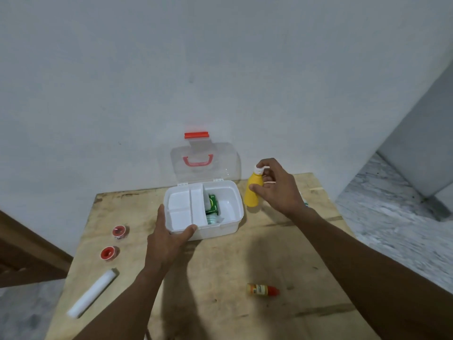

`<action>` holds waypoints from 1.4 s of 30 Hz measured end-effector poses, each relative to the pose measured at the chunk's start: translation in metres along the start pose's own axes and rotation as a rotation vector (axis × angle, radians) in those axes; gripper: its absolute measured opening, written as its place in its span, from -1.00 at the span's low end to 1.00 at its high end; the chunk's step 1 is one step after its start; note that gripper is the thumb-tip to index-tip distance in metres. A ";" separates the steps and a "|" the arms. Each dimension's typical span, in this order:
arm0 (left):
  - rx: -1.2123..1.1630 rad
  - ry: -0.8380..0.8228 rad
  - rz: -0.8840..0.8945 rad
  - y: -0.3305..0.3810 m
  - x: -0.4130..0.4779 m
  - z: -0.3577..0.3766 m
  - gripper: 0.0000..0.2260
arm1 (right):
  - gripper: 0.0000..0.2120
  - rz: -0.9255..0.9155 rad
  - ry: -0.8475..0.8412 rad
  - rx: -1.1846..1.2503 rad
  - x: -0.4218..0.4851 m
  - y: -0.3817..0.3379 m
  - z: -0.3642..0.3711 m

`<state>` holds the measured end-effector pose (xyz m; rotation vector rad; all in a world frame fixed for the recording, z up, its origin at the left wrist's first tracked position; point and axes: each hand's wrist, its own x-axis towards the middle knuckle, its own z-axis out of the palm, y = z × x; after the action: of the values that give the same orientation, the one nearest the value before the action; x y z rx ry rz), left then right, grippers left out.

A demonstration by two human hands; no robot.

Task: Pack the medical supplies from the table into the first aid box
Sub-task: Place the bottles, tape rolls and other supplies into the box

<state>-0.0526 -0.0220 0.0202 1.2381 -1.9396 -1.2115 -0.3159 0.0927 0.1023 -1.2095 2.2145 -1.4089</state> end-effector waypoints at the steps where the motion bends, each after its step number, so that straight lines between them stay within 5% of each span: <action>1: -0.004 -0.002 -0.002 0.000 0.000 -0.001 -0.28 | -0.58 -0.023 0.015 0.011 0.001 -0.005 0.002; 13: 0.008 -0.016 -0.090 0.001 0.000 -0.002 -0.09 | -0.58 -0.200 -0.101 0.011 0.019 -0.025 0.036; 20: 0.023 0.001 -0.064 0.002 0.002 0.002 -0.26 | -0.61 -0.284 -0.246 -0.067 0.030 -0.004 0.049; 42: 0.069 0.066 -0.079 0.008 -0.002 0.007 -0.28 | -0.64 -0.449 -0.490 -0.356 0.060 0.047 0.065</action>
<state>-0.0611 -0.0160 0.0244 1.3842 -1.9156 -1.1363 -0.3386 0.0158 0.0434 -2.0169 1.9567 -0.7176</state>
